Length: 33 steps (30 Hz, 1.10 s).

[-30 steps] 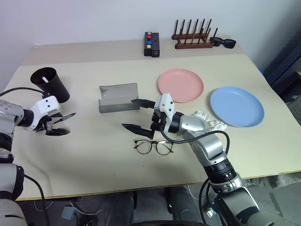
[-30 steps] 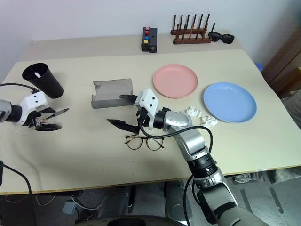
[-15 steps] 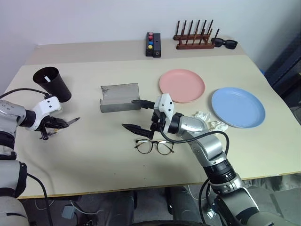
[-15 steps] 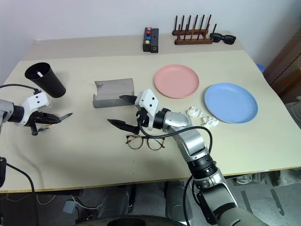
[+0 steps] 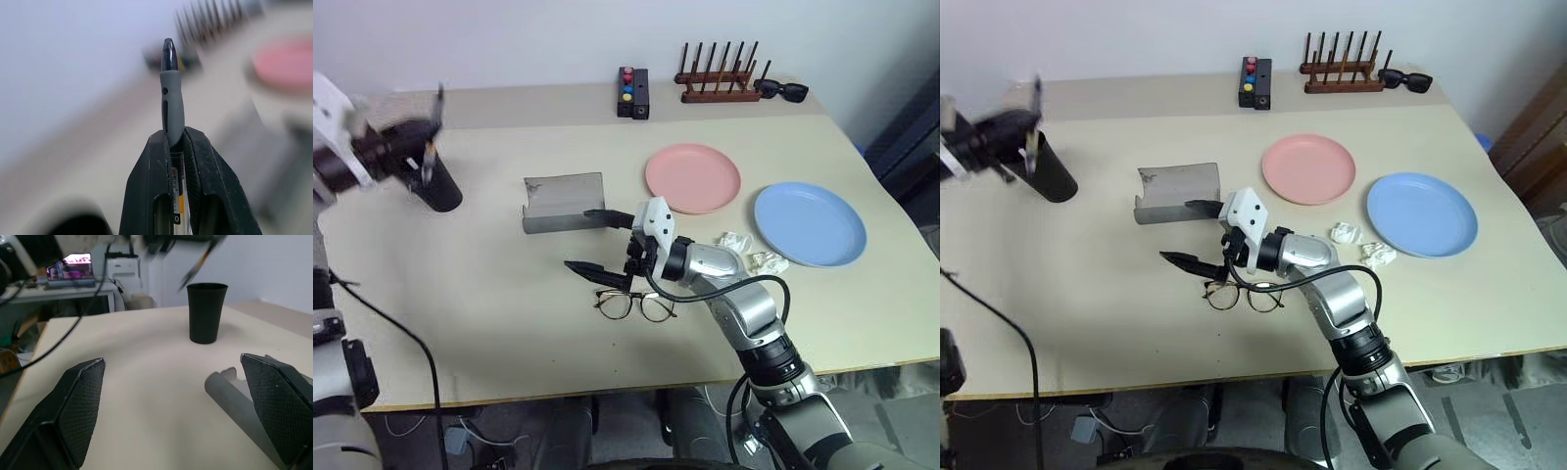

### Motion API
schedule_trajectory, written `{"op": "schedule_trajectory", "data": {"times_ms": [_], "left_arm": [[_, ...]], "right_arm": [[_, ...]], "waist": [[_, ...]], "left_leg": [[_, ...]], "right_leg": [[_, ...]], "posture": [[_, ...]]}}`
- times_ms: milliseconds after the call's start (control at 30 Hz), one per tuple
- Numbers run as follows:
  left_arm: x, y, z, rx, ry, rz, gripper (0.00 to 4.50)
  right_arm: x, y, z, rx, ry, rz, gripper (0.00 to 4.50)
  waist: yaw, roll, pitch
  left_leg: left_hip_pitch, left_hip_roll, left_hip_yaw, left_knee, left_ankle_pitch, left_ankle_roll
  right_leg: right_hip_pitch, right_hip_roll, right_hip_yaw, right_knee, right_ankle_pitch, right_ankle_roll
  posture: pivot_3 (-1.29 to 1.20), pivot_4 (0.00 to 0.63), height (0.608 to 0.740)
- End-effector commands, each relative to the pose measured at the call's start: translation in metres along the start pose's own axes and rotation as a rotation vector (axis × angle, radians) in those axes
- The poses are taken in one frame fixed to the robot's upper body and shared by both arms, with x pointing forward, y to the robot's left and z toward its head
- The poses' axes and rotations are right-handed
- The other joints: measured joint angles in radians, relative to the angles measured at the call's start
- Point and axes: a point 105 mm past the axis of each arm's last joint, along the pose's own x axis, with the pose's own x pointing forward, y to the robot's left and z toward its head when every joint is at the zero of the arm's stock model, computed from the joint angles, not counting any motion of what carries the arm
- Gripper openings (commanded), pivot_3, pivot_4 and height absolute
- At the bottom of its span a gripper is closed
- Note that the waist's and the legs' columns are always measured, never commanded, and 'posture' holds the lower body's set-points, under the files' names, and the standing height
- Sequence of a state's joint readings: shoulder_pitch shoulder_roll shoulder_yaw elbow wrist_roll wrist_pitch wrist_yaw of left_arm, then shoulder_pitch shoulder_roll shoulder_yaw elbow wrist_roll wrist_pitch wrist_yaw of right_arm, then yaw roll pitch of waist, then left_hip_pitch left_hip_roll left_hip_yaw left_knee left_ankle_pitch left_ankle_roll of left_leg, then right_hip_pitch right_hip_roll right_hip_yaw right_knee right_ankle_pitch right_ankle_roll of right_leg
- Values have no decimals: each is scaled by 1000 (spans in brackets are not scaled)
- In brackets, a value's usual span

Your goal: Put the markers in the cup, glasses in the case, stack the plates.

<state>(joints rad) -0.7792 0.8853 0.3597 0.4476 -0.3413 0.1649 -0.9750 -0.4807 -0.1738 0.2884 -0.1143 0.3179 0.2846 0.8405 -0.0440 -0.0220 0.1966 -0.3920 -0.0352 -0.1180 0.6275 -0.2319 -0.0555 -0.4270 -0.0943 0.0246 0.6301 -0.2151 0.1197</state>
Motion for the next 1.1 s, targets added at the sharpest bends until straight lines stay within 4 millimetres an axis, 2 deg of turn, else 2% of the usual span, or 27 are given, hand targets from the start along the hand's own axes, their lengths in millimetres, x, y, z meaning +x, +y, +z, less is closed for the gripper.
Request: {"op": "schedule_trajectory", "data": {"times_ms": [33,200,333,567,967,1100], "left_arm": [[1,22,34,52,-147,198,49],[0,54,28,115,-165,507,49],[-1,64,7,96,-161,654,49],[-1,62,-31,69,-97,728,49],[-12,54,-76,-9,-17,786,49],[-13,49,-84,-27,-9,786,49]], "right_arm": [[6,3,14,-34,-47,28,4500],[9,0,18,-41,-69,12,4500],[11,-4,24,-38,-107,-15,4500],[13,-7,31,-29,-146,-46,4500],[13,-8,31,-29,-148,-48,4500],[13,-8,31,-30,-149,-47,4500]], "waist": [[-1,0,0],[-2,0,0],[1,0,0],[2,-1,0],[0,0,0],[1,-1,0]], "left_leg": [[0,0,0,0,0,0],[1,0,0,0,0,0],[1,0,0,0,0,0],[0,-1,0,0,0,0],[0,0,0,0,0,0],[0,0,0,0,0,0]], "right_leg": [[0,0,0,0,0,0],[0,0,0,0,0,0],[0,0,0,0,0,0],[0,0,0,0,0,0],[0,0,0,0,0,0],[0,0,0,0,0,0]], "posture": [[0,150,739],[0,150,739],[0,150,739],[0,150,739],[0,150,739],[0,150,739]]}}
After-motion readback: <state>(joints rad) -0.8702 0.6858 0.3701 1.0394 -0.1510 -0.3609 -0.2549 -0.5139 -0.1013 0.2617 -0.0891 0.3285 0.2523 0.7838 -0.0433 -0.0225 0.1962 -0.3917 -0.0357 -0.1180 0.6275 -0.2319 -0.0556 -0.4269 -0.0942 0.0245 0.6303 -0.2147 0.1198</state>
